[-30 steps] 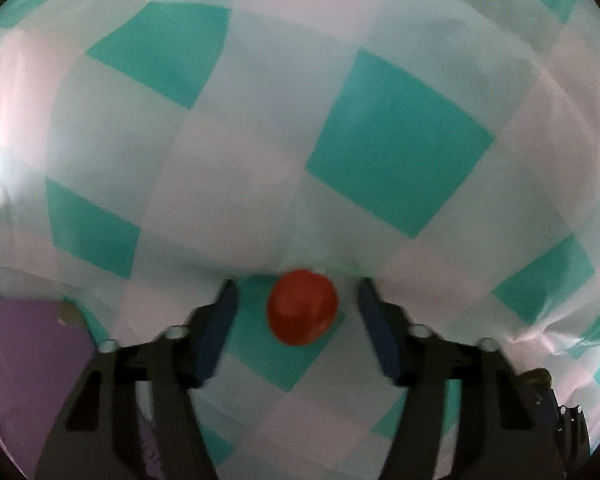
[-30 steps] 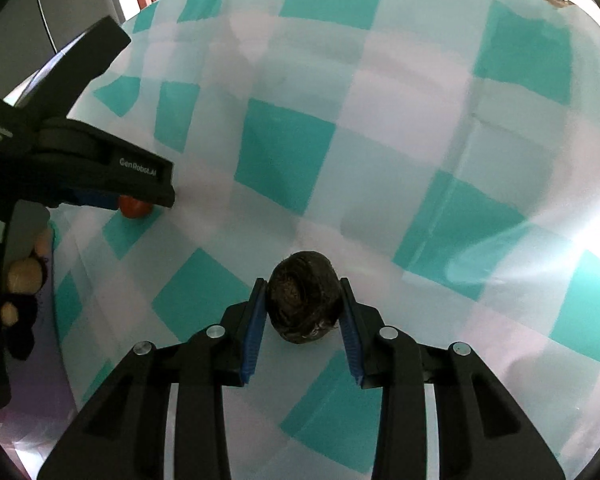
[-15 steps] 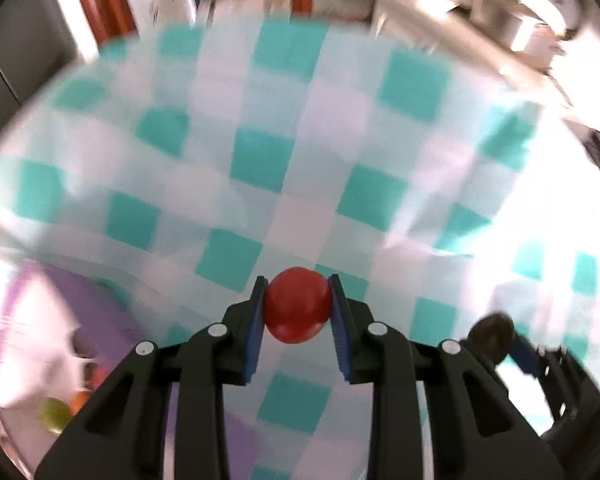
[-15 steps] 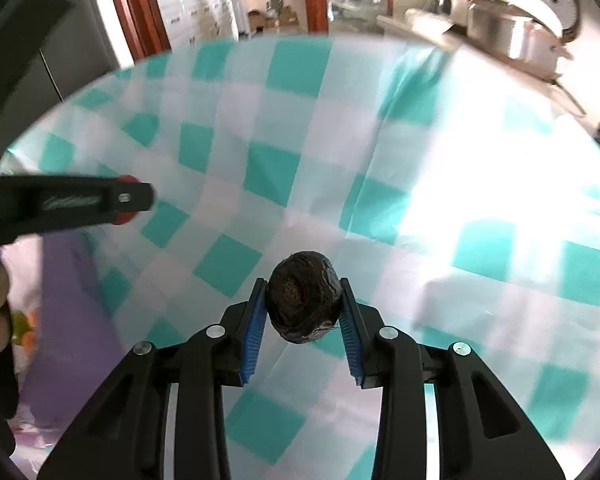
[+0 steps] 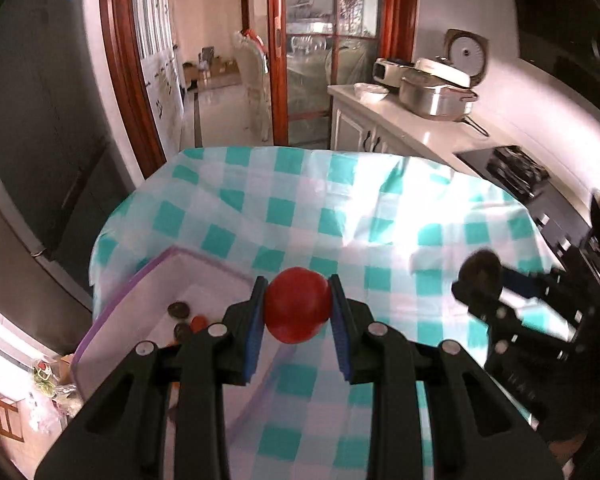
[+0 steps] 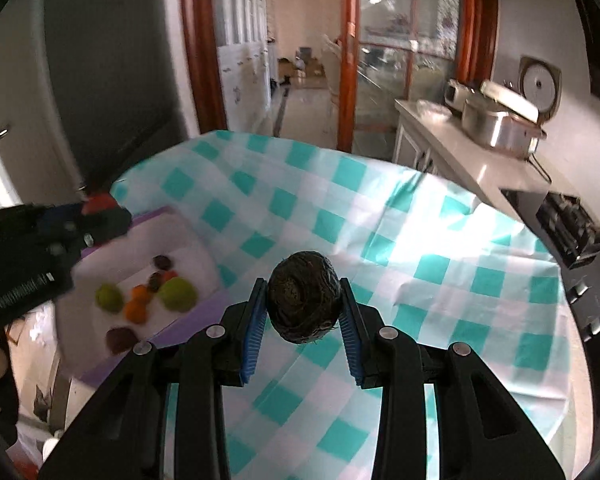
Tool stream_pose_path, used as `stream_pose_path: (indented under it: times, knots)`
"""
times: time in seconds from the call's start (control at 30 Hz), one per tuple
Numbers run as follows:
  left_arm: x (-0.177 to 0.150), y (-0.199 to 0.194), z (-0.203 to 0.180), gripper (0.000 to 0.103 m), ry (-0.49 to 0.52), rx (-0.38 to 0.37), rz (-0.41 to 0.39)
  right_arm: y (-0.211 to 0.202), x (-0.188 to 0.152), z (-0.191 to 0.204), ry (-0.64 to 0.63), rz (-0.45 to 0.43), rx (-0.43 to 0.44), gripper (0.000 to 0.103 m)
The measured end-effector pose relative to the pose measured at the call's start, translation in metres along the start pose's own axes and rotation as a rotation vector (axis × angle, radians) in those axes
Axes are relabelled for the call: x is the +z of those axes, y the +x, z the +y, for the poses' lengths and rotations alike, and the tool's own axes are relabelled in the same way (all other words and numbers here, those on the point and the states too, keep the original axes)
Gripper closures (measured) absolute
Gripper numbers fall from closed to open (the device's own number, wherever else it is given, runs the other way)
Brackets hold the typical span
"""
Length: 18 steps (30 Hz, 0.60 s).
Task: Organize fruits
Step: 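Carry the red tomato and dark fruit with both tools over the box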
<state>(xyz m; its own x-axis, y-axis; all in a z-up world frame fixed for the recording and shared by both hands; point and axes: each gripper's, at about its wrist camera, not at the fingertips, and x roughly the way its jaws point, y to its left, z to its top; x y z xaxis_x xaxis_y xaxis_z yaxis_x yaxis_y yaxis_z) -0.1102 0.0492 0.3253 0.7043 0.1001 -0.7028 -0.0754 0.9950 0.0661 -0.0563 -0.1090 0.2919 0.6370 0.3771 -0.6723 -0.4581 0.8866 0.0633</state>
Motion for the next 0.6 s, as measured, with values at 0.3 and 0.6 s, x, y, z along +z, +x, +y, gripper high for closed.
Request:
stream_pose_path:
  times: [0.3, 0.6]
  knots:
    - [-0.089, -0.086, -0.002, 0.073, 0.056, -0.028, -0.079, -0.096, -0.043, 0.046, -0.094, -0.052, 0.060, 0.068]
    - [-0.122, -0.142, 0.006, 0.073, 0.083, -0.017, -0.162, -0.155, -0.069, 0.077, -0.189, -0.083, 0.096, 0.068]
